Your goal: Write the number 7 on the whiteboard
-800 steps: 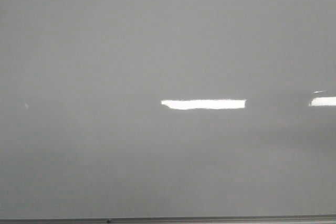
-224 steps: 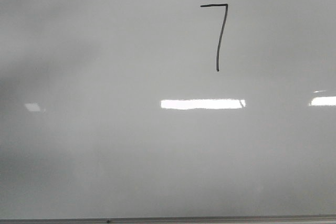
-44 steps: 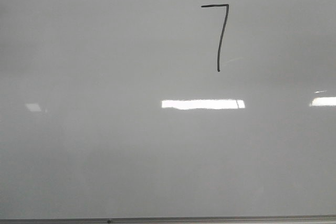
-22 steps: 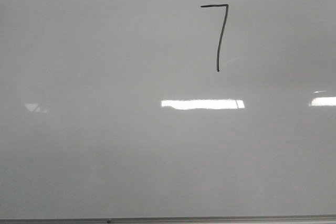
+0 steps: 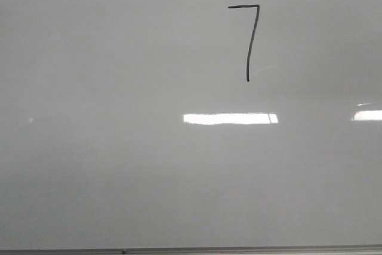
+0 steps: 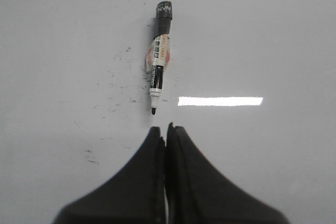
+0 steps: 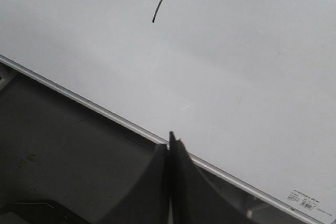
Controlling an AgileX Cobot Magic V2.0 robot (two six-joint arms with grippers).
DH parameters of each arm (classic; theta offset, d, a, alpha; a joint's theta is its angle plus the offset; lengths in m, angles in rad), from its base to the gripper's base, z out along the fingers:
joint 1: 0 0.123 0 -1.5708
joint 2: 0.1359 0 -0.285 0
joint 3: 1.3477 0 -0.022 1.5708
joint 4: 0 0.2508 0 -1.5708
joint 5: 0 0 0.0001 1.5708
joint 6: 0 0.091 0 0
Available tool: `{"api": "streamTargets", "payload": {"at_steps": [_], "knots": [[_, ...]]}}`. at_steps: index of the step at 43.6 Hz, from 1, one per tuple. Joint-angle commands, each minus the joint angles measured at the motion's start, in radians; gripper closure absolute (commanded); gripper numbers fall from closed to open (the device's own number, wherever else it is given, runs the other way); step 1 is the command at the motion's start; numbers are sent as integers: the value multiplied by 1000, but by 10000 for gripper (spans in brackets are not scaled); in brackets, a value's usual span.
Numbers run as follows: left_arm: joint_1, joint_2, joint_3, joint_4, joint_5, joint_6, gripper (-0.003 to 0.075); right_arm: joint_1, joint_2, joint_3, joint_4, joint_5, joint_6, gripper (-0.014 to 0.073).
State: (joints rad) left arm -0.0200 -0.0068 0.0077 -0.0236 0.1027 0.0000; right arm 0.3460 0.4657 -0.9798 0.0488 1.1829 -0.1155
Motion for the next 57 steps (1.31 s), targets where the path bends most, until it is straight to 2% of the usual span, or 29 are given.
{"api": "streamTargets", "payload": {"at_steps": [1,57], "knots": [[1,-14,12,4,-144,0,741,-5,9,-19,-8,-64,0,713],[1,-12,13,11,-160,0,741,-5,-1,-9,-12,-75,0,713]]}}
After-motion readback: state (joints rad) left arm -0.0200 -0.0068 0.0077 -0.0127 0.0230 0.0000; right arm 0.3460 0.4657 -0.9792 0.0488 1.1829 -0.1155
